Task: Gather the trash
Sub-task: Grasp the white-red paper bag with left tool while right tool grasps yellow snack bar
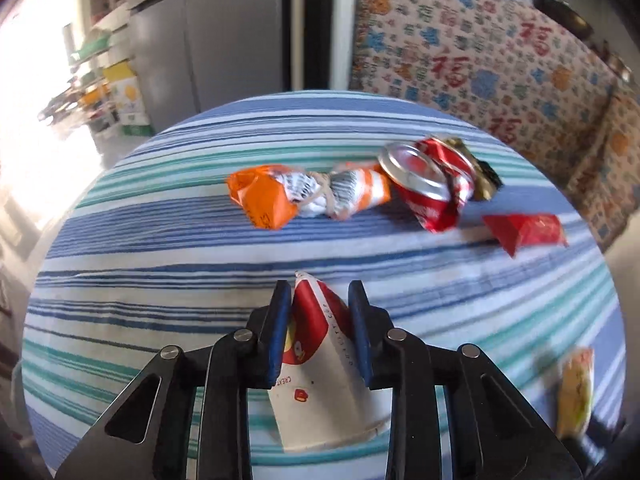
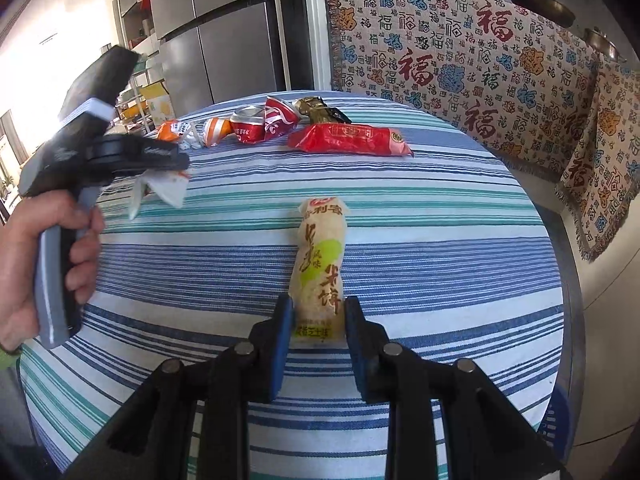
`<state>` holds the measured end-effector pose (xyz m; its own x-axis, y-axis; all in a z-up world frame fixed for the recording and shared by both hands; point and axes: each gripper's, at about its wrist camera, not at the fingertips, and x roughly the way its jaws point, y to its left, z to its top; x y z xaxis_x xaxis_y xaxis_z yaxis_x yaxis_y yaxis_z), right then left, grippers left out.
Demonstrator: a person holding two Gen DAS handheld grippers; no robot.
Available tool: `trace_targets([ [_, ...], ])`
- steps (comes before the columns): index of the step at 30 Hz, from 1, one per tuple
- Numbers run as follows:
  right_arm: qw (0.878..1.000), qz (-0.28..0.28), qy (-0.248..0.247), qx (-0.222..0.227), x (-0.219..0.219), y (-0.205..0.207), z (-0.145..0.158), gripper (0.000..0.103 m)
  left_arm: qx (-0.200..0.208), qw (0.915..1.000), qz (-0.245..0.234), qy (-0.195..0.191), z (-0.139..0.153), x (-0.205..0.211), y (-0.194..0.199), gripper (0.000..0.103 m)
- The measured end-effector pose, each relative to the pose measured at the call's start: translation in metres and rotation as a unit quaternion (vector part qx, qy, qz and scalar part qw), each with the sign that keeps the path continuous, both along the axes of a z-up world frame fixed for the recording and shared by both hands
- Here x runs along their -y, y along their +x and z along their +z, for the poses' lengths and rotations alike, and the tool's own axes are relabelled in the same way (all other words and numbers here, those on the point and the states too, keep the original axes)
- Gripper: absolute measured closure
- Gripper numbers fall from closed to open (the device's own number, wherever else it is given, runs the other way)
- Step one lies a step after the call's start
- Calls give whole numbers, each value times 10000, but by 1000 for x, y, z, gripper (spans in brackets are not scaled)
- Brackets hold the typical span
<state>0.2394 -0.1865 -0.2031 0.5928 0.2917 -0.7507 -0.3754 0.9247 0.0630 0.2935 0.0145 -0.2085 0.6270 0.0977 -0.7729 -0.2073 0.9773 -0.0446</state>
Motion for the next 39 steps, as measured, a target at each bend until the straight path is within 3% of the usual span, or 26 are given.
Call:
trace_targets([
  [3,10000,-52,0,-80,0,-1,0,75,-183,9922,-1224,-131,1,1,-25,73],
  [5,9999,-73,-71,-66,-2,0,-1,73,-230,9854,-1683,-122,3,1,-41,69],
  [6,9999,-90,-85,-96,-4,2,-3,65,-225,9838,-1771,-138,5,0,-47,66],
  [7,9999,-116,-76,-67,-6,2,-4,51,-228,9835,-1788,-158,7,-1,-52,64],
  [8,9998,-160,-117,-68,-7,3,-5,41,-235,9836,-1776,-195,8,-1,-55,53],
  [9,9996,-181,-214,-91,-11,4,-6,27,-238,9844,-1731,-225,9,-2,-58,32],
  [11,9990,-168,-397,-84,-18,3,-7,26,-156,9875,-1556,-211,10,-2,-65,12],
  [12,9990,-165,-421,-62,-20,2,-7,25,-131,9885,-1496,-200,9,-1,-68,9],
  [15,9989,-236,-380,-107,-19,4,-7,21,-348,9902,-1351,-82,-4,-1,-72,8],
  [17,9989,-257,-370,-130,-18,6,-8,19,-329,9912,-1244,305,-8,0,-79,7],
  [23,9989,-253,-366,-128,-18,7,-8,17,-426,9931,-1067,249,-4,-28,-92,14],
  [31,9991,-174,-339,-172,-18,7,-10,15,-367,9930,-1100,246,-7,-43,-102,9],
  [34,9983,16,-360,-462,-14,9,-7,14,-385,9917,-1207,216,-6,-42,-104,9],
  [37,9951,15,120,-978,0,17,3,14,-390,9906,-1294,195,-4,-45,-104,9],
  [39,9945,-33,118,-1040,3,21,13,14,-379,9906,-1308,132,-3,-48,-104,9],
])
